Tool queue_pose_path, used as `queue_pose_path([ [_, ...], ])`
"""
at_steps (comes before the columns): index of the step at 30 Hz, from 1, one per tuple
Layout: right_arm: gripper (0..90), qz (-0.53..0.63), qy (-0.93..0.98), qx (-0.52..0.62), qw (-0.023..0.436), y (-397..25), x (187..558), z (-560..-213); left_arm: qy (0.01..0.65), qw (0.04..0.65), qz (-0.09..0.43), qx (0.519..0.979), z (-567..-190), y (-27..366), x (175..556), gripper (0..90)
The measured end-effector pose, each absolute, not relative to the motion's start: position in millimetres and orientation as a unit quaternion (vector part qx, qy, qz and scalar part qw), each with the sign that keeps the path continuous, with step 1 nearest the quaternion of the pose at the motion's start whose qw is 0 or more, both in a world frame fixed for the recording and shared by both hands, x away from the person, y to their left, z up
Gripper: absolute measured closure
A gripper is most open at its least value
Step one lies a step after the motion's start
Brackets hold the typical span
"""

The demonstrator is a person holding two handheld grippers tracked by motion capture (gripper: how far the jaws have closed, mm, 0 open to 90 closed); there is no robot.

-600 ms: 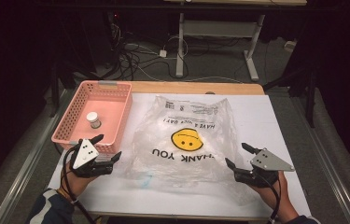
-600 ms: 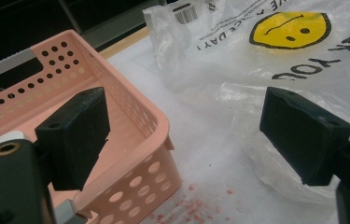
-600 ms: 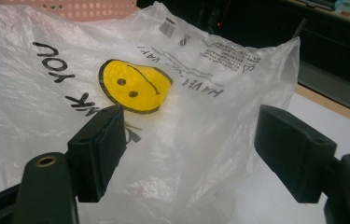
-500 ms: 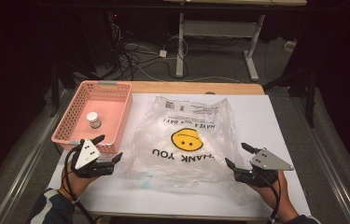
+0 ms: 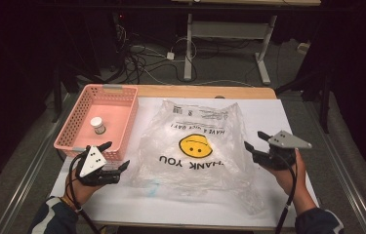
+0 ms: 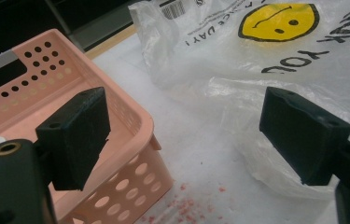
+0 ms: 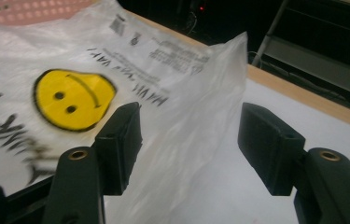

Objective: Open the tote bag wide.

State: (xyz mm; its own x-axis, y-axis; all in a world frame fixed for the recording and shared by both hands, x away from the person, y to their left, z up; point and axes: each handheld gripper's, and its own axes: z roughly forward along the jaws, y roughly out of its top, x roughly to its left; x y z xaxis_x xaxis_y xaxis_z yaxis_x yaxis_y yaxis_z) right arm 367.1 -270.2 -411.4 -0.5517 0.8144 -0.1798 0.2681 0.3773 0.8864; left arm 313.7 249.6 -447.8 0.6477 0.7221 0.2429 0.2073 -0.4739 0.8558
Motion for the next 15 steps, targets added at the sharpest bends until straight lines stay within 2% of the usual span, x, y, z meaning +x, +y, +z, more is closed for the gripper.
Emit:
queue_pose_path([
  [5, 43.1, 0.412, 0.778, 0.359, 0.311, -264.6, 413.3, -403.0, 0.283, 0.413, 0.306, 0.809, -450.0, 246.9, 314.2, 16.0],
  [6, 43.1, 0.412, 0.778, 0.359, 0.311, -264.6, 413.3, -403.0, 0.283, 0.413, 0.306, 0.809, -450.0, 246.9, 314.2, 16.0],
  [7, 41.4, 0.412, 0.775, 0.377, 0.296, -264.3, 437.0, -400.4, 0.281, 0.412, 0.308, 0.810, -449.9, 246.3, 314.0, 16.0],
  [11, 40.3, 0.402, 0.771, 0.401, 0.289, -262.1, 468.2, -397.2, 0.278, 0.402, 0.311, 0.815, -451.4, 244.8, 310.8, 16.6],
  [15, 42.0, 0.391, 0.773, 0.426, 0.263, -257.0, 493.6, -400.7, 0.272, 0.395, 0.308, 0.822, -453.0, 243.5, 309.3, 17.0],
])
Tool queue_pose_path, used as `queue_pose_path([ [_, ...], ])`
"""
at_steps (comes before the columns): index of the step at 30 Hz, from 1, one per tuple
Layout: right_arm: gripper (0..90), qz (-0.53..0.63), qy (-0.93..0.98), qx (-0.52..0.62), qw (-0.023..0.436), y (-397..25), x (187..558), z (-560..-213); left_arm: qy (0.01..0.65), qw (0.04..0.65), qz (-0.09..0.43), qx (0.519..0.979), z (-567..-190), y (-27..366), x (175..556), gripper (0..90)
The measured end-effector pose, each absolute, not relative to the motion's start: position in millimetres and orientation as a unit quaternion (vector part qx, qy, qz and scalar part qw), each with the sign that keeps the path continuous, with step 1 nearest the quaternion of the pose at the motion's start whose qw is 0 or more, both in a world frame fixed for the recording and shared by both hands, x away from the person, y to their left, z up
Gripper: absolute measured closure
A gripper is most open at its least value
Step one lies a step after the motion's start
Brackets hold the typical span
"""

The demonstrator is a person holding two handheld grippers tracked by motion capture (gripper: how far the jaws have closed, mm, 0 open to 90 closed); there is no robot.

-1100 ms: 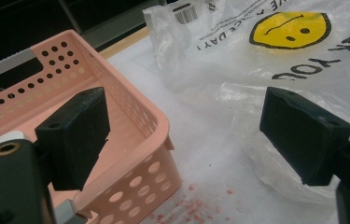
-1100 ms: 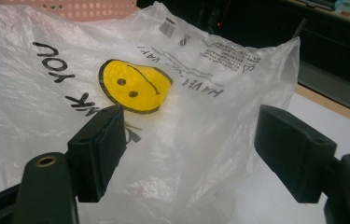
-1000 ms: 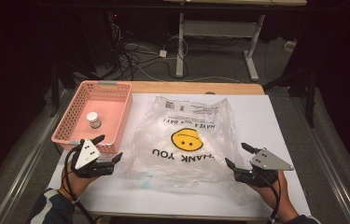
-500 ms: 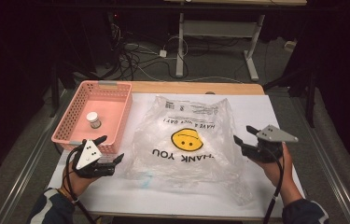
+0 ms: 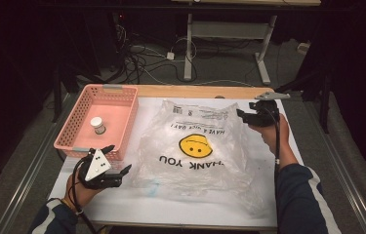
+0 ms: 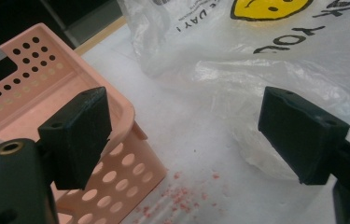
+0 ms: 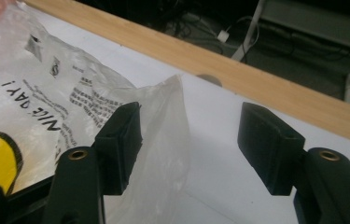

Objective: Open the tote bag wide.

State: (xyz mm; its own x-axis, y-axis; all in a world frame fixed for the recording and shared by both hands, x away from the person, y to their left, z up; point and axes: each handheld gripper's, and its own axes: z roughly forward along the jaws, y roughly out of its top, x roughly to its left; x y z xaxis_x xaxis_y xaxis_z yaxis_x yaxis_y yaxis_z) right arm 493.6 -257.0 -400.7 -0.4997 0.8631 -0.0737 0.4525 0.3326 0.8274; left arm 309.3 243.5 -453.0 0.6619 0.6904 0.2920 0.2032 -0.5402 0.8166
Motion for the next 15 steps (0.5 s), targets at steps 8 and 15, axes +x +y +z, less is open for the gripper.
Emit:
queue_pose_path([
  [8, 71.9, 0.352, 0.796, 0.446, 0.209, -241.7, 523.0, -428.8, 0.260, 0.396, 0.300, 0.828, -455.3, 238.9, 309.7, 16.9],
  [15, 90.0, 0.327, 0.766, 0.495, 0.247, -247.8, 532.1, -445.2, 0.253, 0.397, 0.304, 0.829, -453.4, 238.8, 308.4, 17.7],
])
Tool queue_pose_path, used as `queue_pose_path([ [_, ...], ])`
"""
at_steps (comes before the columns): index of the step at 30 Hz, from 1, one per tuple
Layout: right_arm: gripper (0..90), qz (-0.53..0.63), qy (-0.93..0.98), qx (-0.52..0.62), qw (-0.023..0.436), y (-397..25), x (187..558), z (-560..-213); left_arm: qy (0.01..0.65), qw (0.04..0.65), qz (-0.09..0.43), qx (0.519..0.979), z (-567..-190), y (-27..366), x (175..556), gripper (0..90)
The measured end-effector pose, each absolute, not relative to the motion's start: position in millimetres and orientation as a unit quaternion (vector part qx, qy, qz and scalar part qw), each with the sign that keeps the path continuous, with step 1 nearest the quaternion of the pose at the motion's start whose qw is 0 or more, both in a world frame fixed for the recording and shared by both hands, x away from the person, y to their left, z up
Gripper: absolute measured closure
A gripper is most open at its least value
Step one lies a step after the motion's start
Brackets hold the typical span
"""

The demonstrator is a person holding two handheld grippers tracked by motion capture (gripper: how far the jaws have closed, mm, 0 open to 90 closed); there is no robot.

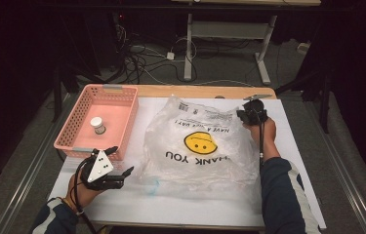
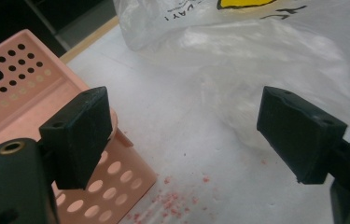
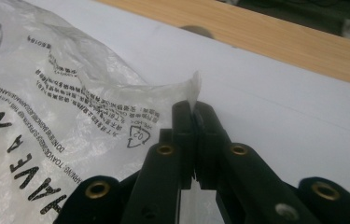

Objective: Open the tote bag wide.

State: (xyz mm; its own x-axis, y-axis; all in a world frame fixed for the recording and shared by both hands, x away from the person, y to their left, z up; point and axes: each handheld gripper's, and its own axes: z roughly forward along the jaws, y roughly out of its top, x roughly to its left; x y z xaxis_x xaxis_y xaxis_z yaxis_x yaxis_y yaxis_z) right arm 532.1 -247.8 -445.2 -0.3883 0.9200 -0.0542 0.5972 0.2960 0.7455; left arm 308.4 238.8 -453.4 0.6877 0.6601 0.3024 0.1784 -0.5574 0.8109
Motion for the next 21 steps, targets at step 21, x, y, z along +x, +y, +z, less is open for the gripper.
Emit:
queue_pose_path([
  [21, 87.0, 0.302, 0.725, 0.562, 0.259, -314.8, 465.9, -442.1, 0.248, 0.393, 0.327, 0.823, -447.4, 238.3, 302.8, 17.7],
])
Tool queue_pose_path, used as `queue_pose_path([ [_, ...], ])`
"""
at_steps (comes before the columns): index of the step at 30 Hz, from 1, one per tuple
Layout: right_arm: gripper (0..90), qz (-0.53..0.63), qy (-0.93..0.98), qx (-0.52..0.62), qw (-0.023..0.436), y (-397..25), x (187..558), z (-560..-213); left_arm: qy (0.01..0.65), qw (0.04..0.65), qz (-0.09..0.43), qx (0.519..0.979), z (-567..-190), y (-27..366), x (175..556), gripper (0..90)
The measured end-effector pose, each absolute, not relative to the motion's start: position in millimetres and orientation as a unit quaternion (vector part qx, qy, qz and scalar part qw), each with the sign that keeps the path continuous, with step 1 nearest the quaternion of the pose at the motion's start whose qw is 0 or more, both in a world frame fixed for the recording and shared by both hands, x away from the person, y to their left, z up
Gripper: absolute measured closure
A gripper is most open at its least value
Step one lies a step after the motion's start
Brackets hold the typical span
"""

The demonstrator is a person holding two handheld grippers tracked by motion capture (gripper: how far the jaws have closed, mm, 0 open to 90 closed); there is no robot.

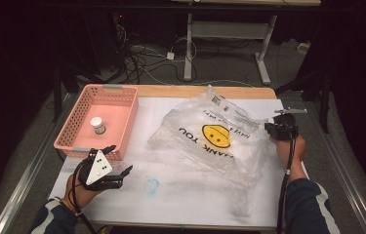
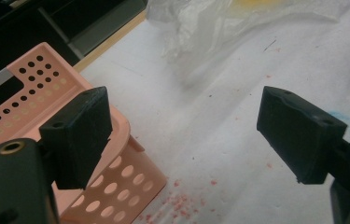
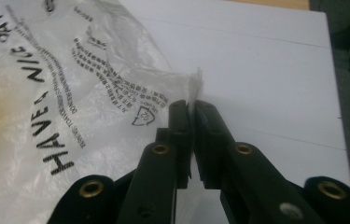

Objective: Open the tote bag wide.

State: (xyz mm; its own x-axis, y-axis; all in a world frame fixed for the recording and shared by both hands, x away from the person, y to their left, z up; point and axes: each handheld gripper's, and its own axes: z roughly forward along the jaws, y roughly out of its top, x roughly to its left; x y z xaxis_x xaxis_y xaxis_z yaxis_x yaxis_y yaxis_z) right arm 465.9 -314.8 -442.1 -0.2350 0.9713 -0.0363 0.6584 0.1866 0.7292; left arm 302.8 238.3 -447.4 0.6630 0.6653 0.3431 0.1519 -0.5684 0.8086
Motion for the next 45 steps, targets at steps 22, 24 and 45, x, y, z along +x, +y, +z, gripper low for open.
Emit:
queue_pose_path([
  [22, 42.9, 0.420, 0.761, 0.385, 0.308, -252.2, 394.0, -391.3, 0.244, 0.389, 0.326, 0.826, -448.6, 236.5, 300.6, 17.6],
  [24, 40.2, 0.424, 0.789, 0.341, 0.286, -226.6, 384.9, -390.9, 0.243, 0.388, 0.326, 0.827, -448.8, 235.1, 300.3, 17.5],
  [45, 58.5, 0.272, 0.930, 0.153, 0.194, -106.4, 349.4, -458.2, 0.233, 0.380, 0.315, 0.838, -452.1, 231.9, 300.5, 17.4],
])
